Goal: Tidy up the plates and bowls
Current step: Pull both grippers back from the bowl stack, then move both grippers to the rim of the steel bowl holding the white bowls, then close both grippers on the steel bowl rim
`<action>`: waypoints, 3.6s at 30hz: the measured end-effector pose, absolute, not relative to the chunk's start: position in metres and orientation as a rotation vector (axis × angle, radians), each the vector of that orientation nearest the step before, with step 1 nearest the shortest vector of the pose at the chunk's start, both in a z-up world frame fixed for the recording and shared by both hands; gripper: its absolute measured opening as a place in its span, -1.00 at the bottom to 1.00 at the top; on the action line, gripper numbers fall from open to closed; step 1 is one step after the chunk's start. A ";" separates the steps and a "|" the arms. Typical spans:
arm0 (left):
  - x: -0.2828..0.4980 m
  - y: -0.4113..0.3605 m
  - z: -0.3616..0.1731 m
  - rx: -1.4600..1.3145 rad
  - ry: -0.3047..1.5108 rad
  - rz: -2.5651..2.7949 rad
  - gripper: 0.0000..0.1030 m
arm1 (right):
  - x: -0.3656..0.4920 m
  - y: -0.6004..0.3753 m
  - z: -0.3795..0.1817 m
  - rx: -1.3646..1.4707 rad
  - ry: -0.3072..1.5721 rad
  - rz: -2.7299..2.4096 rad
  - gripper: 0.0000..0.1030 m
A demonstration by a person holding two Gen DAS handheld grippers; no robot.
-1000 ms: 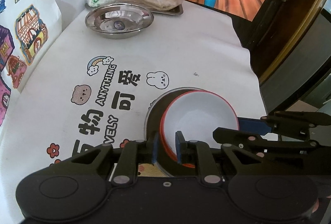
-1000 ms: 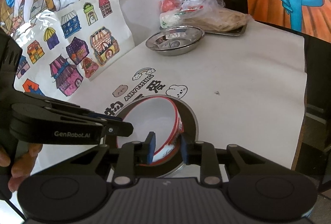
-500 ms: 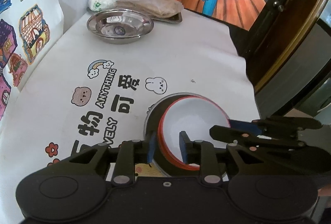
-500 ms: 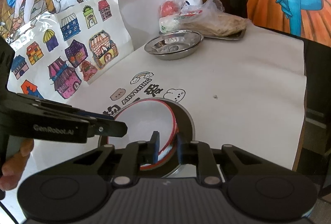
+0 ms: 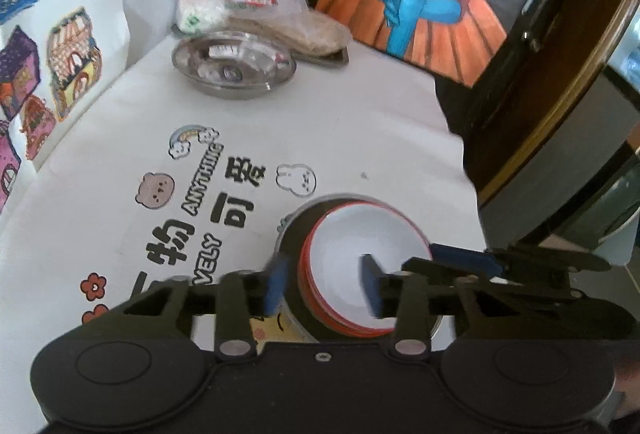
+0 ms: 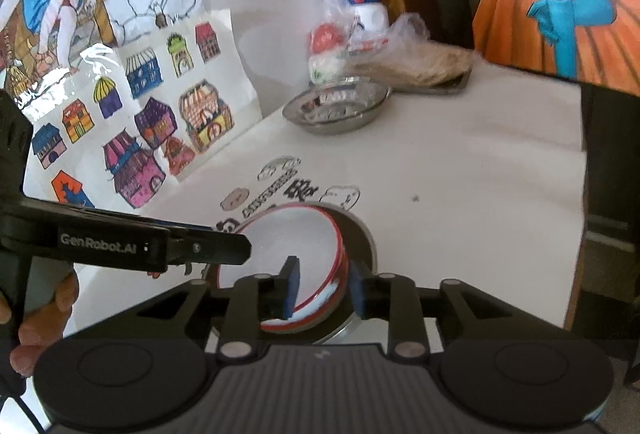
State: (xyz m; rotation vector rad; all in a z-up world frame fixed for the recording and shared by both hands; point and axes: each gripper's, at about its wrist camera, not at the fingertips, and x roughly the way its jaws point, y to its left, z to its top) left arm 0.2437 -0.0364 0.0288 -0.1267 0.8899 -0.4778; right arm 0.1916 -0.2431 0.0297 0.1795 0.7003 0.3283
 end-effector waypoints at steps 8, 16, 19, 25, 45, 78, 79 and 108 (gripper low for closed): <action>0.223 -0.019 0.033 -0.165 0.770 -0.430 0.47 | 0.173 -0.257 0.037 0.254 0.622 0.295 0.48; 0.180 -0.001 0.036 -0.182 0.554 -0.343 0.98 | 0.135 -0.255 0.049 0.235 0.517 0.242 0.97; 0.165 -0.001 0.039 -0.159 0.491 -0.296 0.98 | 0.120 -0.250 0.053 0.210 0.481 0.213 1.00; 0.139 0.011 0.042 -0.180 0.450 -0.218 0.98 | 0.085 -0.245 0.053 0.178 0.389 0.176 1.00; 0.080 0.019 0.012 -0.059 0.393 -0.067 0.99 | 0.040 -0.256 0.005 0.332 0.410 0.123 1.00; 0.221 0.006 -0.008 -0.053 0.679 -0.215 0.98 | 0.167 -0.291 0.001 0.322 0.605 0.131 1.00; 0.223 0.006 -0.007 -0.052 0.682 -0.218 0.98 | 0.169 -0.290 0.001 0.315 0.611 0.134 1.00; 0.238 -0.004 -0.001 -0.039 0.800 -0.327 0.88 | 0.188 -0.277 -0.003 0.217 0.716 0.171 0.82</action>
